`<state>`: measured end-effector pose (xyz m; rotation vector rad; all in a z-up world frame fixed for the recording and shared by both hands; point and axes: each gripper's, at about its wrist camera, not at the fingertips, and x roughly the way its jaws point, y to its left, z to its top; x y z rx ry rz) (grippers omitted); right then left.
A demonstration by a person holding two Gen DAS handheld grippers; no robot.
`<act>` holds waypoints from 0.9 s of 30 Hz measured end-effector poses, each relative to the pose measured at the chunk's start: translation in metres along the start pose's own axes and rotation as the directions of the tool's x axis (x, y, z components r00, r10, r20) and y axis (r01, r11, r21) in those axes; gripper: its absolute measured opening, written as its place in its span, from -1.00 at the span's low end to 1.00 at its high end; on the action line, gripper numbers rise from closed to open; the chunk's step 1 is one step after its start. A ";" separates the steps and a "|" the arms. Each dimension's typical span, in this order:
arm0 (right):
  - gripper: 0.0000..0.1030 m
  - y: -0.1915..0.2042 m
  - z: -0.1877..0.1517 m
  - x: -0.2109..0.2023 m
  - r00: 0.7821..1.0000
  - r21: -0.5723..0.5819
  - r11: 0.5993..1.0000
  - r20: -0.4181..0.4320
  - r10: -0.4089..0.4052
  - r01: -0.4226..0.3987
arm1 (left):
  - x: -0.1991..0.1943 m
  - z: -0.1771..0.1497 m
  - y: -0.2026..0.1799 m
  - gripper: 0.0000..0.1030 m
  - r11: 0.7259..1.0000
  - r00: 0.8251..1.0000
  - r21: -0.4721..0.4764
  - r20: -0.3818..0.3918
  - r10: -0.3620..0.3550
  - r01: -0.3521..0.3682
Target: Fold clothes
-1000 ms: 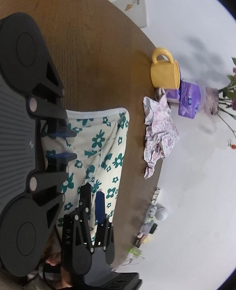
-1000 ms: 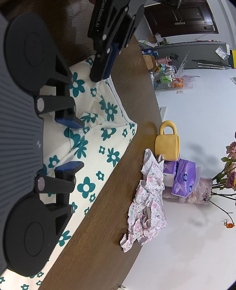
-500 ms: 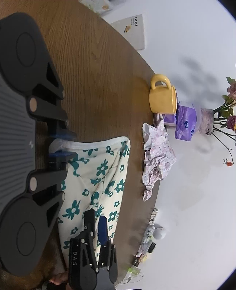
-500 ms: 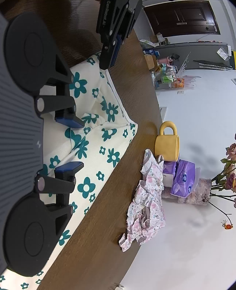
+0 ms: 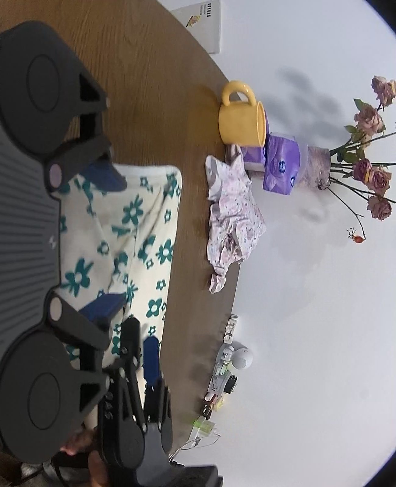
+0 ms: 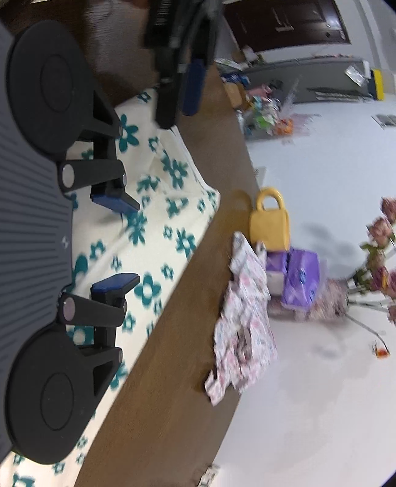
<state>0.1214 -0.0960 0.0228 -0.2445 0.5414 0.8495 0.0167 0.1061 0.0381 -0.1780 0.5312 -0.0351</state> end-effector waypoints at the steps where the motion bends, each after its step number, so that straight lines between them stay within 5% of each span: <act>1: -0.07 -0.004 0.000 -0.004 1.000 0.007 1.000 0.006 -0.013 0.013 | 0.002 0.000 -0.003 0.54 1.000 1.000 -0.004 0.003 -0.002 0.002; 7: 0.13 -0.032 -0.011 -0.028 0.996 0.066 0.994 0.008 -0.093 0.093 | 0.015 0.003 -0.018 0.70 0.999 1.000 -0.040 0.016 0.018 -0.017; 15: 0.99 -0.060 -0.025 -0.067 0.993 0.221 0.973 0.074 -0.088 0.070 | 0.027 0.009 -0.044 0.73 0.998 0.998 0.006 -0.002 0.060 -0.060; 21: 0.99 -0.065 -0.031 -0.087 0.964 0.290 0.933 0.089 -0.249 0.214 | 0.028 0.011 -0.058 0.75 1.000 0.999 0.025 0.028 -0.016 0.015; 27: 0.99 -0.091 -0.042 -0.098 0.962 0.297 0.926 0.065 -0.264 0.234 | 0.049 0.014 -0.079 0.70 0.999 0.999 0.040 -0.040 -0.028 0.029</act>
